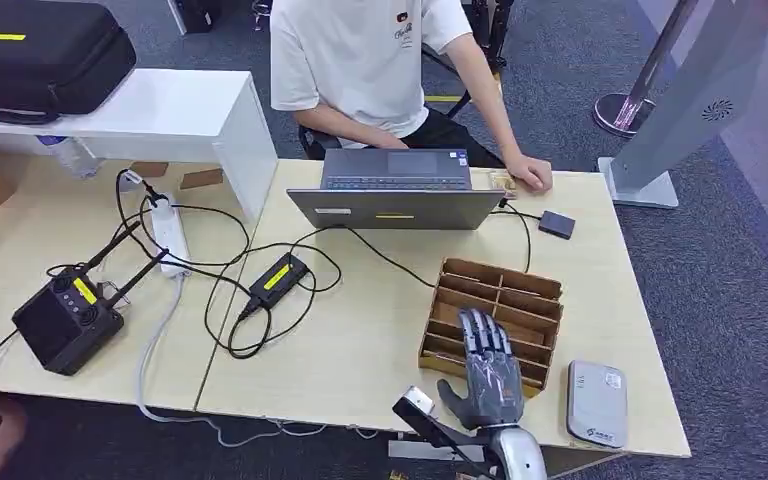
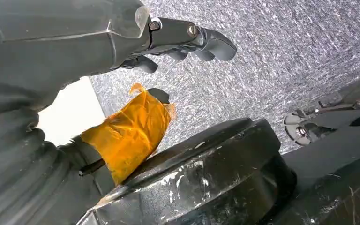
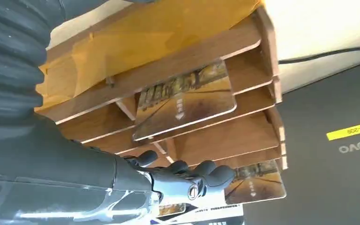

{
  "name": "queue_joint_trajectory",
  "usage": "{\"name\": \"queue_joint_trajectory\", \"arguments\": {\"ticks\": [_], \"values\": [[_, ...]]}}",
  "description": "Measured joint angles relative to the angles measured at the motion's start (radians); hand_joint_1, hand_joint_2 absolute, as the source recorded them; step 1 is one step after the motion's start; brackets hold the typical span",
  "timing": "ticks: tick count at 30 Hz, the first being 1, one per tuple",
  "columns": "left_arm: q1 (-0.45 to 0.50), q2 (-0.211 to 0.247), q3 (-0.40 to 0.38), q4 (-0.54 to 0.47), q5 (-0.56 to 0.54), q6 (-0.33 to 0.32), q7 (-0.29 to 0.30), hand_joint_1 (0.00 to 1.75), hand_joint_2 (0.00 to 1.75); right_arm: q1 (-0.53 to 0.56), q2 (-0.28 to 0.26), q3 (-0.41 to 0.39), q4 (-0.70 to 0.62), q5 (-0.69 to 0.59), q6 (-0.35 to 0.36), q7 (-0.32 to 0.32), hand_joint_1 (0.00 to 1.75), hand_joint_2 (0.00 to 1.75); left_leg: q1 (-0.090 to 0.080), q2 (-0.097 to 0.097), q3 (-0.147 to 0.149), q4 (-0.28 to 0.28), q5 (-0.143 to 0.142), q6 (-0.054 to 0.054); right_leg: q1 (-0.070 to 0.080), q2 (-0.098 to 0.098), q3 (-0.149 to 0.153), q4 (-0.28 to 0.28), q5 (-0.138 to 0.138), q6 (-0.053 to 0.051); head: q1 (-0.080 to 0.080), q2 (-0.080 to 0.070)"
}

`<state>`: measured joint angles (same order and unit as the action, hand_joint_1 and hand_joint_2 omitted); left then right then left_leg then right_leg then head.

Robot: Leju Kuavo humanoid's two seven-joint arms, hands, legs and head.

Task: Pass the card to the sensor for recognition and then transmit it.

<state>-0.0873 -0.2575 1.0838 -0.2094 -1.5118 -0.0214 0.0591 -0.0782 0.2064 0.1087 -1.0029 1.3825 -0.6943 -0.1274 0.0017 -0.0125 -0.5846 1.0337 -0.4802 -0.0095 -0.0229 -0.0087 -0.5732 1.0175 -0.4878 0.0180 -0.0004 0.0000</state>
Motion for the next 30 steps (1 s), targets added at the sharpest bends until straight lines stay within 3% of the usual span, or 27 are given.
{"name": "queue_joint_trajectory", "arguments": {"ticks": [2,3,4,30], "values": [[0.0,0.0,0.0,0.0,0.0,0.0,0.0,0.0,1.75,-0.004,0.0,0.005,0.005,0.0,0.0,0.001,0.0,1.75,0.0,0.0,0.0,0.0,0.0,0.0,0.0,0.0,0.0,0.0,0.0,0.0,0.0,0.0],[0.0,0.0,0.0,0.0,0.0,0.0,0.0,0.0,1.75,-0.004,0.0,0.005,0.005,0.0,0.0,0.003,0.16,1.75,0.0,0.0,0.0,0.0,0.0,0.0,0.0,0.0,0.0,0.0,0.0,0.0,0.0,0.0],[0.0,0.0,-0.001,0.0,0.0,0.0,0.0,0.0,1.75,-0.004,0.0,0.005,0.006,0.0,0.0,0.003,1.75,1.75,0.0,0.0,0.0,0.0,0.0,0.0,0.0,0.0,0.0,0.0,0.0,0.0,0.0,0.0],[0.0,0.0,-0.011,0.0,0.0,0.001,0.0,0.0,1.75,-0.026,0.014,0.006,0.005,-0.027,-0.01,-0.019,1.75,1.75,0.0,0.0,0.001,0.0,0.0,0.0,0.0,0.0,0.001,0.0,0.0,0.0,0.0,0.0]]}}
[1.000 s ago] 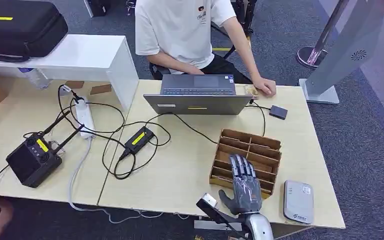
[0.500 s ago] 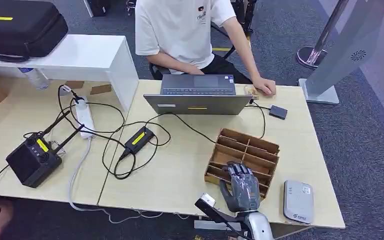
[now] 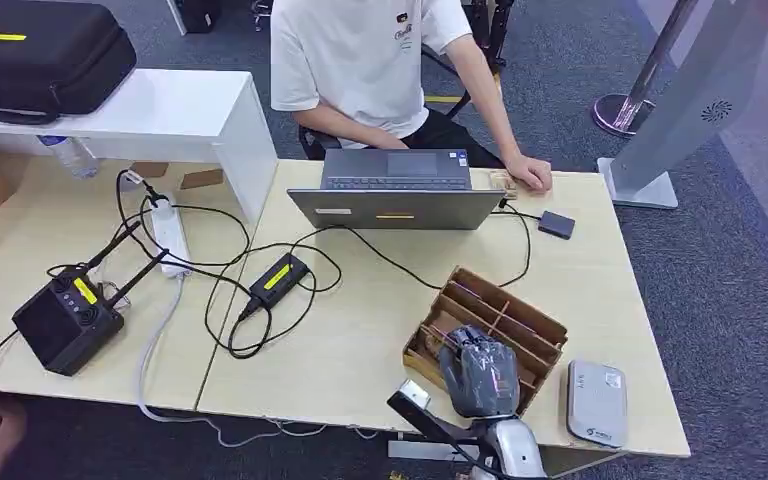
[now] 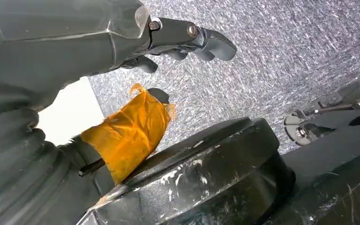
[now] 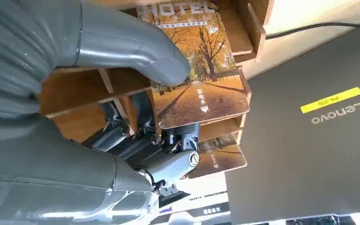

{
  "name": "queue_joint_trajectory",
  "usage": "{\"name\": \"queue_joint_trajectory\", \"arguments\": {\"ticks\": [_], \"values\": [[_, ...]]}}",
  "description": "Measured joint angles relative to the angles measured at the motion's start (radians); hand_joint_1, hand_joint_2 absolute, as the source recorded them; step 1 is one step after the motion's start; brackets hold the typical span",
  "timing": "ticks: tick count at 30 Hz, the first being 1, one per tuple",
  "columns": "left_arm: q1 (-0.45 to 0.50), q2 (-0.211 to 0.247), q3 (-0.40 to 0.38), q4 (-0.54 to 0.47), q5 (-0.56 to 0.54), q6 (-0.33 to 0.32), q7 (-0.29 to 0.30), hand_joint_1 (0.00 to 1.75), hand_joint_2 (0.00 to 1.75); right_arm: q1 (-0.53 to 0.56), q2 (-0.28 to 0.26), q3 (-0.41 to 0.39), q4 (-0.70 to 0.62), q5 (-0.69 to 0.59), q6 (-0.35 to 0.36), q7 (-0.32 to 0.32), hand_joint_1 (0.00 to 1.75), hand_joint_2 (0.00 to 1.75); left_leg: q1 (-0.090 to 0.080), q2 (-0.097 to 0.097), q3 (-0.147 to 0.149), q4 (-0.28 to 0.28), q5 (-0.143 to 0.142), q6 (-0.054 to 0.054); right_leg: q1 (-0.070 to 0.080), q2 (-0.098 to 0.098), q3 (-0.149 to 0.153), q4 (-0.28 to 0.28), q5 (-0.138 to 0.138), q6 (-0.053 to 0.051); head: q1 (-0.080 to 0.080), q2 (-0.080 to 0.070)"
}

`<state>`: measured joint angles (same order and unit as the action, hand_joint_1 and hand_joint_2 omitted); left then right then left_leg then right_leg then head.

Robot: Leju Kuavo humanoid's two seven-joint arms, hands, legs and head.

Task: Pass the card to the sensor for recognition and then transmit it.

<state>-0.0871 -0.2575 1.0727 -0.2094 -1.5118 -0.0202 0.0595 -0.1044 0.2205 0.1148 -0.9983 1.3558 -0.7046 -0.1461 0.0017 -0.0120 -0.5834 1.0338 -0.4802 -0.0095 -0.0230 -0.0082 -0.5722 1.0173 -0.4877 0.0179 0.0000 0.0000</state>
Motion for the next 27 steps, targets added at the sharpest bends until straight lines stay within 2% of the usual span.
{"name": "queue_joint_trajectory", "arguments": {"ticks": [17,27], "values": [[0.003,0.0,-0.007,0.0,-0.001,0.023,-0.021,0.0,1.75,-0.001,0.0,-0.001,0.0,-0.007,0.0,-0.003,1.75,1.75,0.0,0.0,0.001,0.0,0.0,0.0,0.0,0.0,0.001,0.0,0.0,0.0,0.0,0.0],[0.003,0.0,-0.011,0.0,-0.002,0.019,0.0,0.0,1.75,-0.001,-0.002,-0.002,-0.039,-0.043,0.0,-0.044,1.75,1.75,0.0,0.0,0.001,0.0,0.0,0.0,0.0,0.0,0.001,0.0,0.0,0.0,0.0,0.0]]}}
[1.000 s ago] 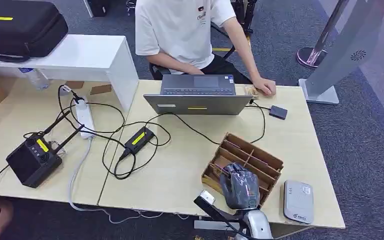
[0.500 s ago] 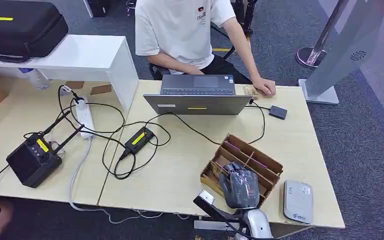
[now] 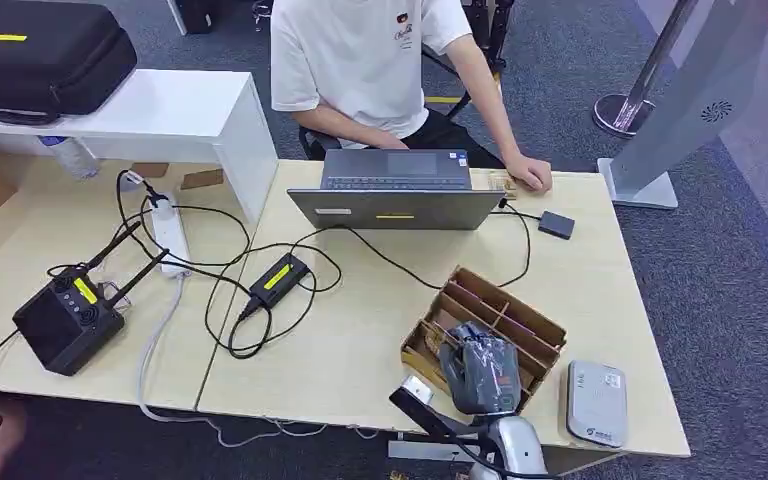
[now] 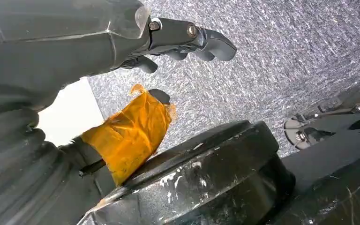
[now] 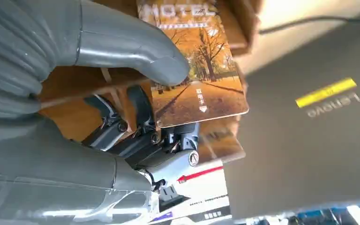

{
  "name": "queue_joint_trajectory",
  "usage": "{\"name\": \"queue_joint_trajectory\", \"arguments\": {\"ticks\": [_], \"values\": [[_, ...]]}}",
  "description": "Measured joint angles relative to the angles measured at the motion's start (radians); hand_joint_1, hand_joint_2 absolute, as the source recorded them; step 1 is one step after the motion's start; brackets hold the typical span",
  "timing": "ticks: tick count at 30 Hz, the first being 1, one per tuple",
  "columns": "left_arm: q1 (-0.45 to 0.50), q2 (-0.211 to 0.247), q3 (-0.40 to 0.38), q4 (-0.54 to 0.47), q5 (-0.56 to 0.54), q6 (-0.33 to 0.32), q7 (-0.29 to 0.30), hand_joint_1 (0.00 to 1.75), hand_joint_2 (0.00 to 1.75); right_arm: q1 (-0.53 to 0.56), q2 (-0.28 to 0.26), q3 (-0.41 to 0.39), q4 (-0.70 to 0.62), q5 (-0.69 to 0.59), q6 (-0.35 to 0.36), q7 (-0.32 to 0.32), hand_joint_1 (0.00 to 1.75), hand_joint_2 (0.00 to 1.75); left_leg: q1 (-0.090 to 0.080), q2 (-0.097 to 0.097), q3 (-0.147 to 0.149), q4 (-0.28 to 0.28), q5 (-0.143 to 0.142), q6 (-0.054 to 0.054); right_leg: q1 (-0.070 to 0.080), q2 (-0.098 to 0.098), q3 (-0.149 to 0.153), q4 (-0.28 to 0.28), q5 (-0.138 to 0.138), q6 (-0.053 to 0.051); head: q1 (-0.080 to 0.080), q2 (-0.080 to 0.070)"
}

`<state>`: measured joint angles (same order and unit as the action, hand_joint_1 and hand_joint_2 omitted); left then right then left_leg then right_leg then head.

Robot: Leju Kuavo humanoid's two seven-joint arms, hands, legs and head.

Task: Pass the card to the sensor for recognition and then transmit it.

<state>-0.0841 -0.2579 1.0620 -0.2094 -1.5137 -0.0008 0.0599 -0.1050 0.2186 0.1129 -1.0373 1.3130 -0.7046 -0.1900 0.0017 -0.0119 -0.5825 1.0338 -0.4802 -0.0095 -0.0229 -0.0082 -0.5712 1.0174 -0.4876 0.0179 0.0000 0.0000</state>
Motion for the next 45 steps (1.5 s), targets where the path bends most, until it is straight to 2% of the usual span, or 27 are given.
{"name": "queue_joint_trajectory", "arguments": {"ticks": [11,27,31,36,40,45], "values": [[0.0,0.0,-0.008,0.0,-0.001,-0.002,0.0,0.0,1.75,-0.04,-0.035,0.027,-0.095,-0.027,0.0,0.039,1.75,1.75,0.0,0.0,0.0,0.0,0.0,0.0,0.0,0.0,0.0,0.0,0.0,0.0,0.0,0.0],[0.0,0.0,-0.009,0.0,-0.001,-0.005,0.002,0.0,1.75,-0.047,-0.06,0.051,-0.148,-0.018,0.001,0.043,1.75,1.75,0.0,0.0,0.0,0.0,0.0,0.0,0.0,0.0,0.0,0.0,0.0,0.0,0.0,0.0],[0.0,0.0,-0.009,0.0,-0.001,-0.006,0.002,0.0,1.75,-0.064,-0.077,0.064,-0.183,-0.021,0.001,0.07,1.75,1.75,0.0,0.0,0.0,0.0,0.0,0.0,0.0,0.0,0.0,0.0,0.001,0.0,0.0,0.0],[0.003,0.003,-0.018,0.0,-0.003,-0.01,-0.012,0.0,1.75,-0.158,-0.154,0.119,-0.238,-0.061,0.002,0.182,1.75,1.75,0.0,0.0,-0.001,0.001,0.0,0.0,0.0,0.0,0.0,0.0,0.002,0.001,0.0,0.0],[0.003,0.004,-0.025,0.0,-0.003,-0.013,-0.015,0.0,1.75,-0.266,-0.219,0.168,-0.245,-0.083,0.02,0.229,1.75,1.75,0.0,0.0,-0.001,0.001,0.001,0.0,0.0,0.001,-0.001,0.0,0.003,0.001,0.0,0.0],[0.005,0.006,-0.04,0.0,-0.004,-0.014,-0.021,0.0,1.75,-0.394,-0.262,0.216,-0.227,-0.082,0.047,0.266,1.75,1.75,0.0,0.001,-0.001,0.001,0.002,0.0,0.0,0.002,-0.001,0.0,0.004,0.0,0.0,0.0]]}}
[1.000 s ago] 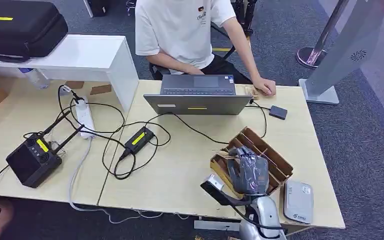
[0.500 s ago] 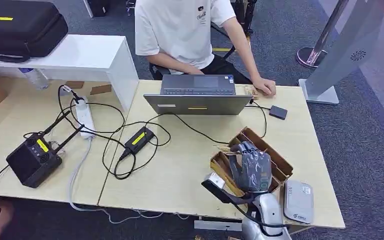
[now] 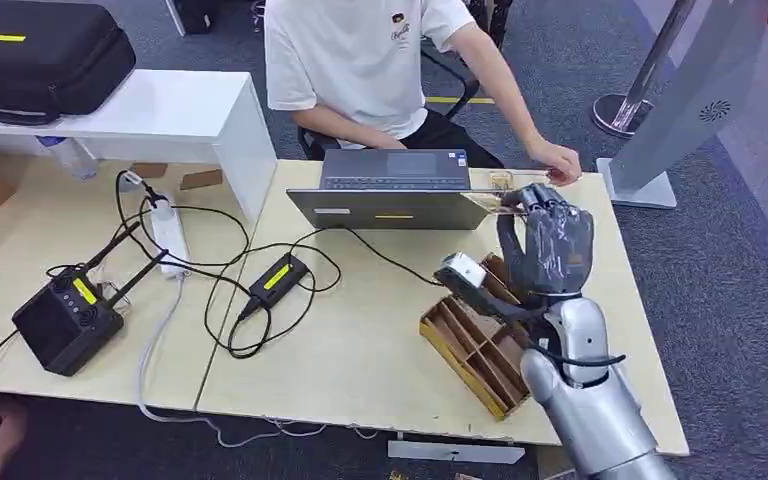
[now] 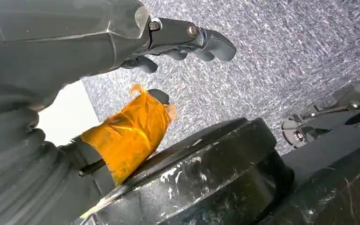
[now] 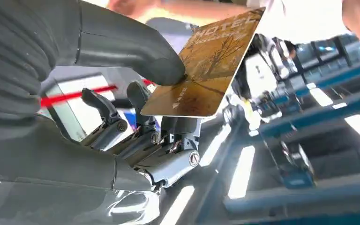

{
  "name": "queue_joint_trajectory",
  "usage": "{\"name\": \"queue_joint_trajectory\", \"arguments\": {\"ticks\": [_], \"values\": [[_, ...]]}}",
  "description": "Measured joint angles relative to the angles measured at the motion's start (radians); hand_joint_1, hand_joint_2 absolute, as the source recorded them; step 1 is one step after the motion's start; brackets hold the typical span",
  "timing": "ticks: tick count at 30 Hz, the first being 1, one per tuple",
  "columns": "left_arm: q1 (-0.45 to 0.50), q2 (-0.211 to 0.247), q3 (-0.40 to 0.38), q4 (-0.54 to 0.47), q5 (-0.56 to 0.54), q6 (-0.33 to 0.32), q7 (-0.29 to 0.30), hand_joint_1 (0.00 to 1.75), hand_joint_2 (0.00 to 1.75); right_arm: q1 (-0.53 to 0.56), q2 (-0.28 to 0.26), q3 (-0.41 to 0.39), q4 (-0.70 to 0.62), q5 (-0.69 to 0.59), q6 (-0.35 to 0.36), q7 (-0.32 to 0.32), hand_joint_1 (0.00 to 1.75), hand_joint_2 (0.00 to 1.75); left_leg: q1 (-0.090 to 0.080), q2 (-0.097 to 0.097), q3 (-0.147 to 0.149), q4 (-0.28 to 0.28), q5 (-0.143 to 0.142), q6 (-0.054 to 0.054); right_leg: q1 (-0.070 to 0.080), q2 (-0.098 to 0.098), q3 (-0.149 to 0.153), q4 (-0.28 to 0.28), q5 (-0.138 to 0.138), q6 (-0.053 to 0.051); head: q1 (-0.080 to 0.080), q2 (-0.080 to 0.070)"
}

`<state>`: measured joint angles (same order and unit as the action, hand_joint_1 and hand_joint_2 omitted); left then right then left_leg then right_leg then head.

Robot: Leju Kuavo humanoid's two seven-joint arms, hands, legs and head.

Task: Pass the card to the sensor for recognition and then transmit it.

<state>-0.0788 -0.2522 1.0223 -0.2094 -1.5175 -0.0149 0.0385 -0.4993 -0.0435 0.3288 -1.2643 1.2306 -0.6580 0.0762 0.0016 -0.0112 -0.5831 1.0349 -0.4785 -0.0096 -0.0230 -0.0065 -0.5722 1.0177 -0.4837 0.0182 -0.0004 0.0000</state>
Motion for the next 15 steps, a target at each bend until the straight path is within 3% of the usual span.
{"name": "queue_joint_trajectory", "arguments": {"ticks": [6,15], "values": [[0.001,0.002,-0.03,0.0,0.0,-0.003,0.0,0.0,1.75,-0.151,-0.012,0.054,0.102,0.054,0.041,0.055,1.75,1.75,0.0,0.0,0.0,0.0,0.001,-0.001,0.0,0.0,0.0,0.001,0.0,0.0,0.0,0.0],[0.004,0.006,-0.092,0.0,0.0,-0.012,-0.002,0.0,1.75,-0.377,-0.01,0.138,0.404,0.161,0.059,0.123,1.75,1.75,0.0,-0.001,-0.001,0.0,0.002,-0.002,0.0,-0.001,0.0,0.001,0.001,0.0,0.0,0.0]]}}
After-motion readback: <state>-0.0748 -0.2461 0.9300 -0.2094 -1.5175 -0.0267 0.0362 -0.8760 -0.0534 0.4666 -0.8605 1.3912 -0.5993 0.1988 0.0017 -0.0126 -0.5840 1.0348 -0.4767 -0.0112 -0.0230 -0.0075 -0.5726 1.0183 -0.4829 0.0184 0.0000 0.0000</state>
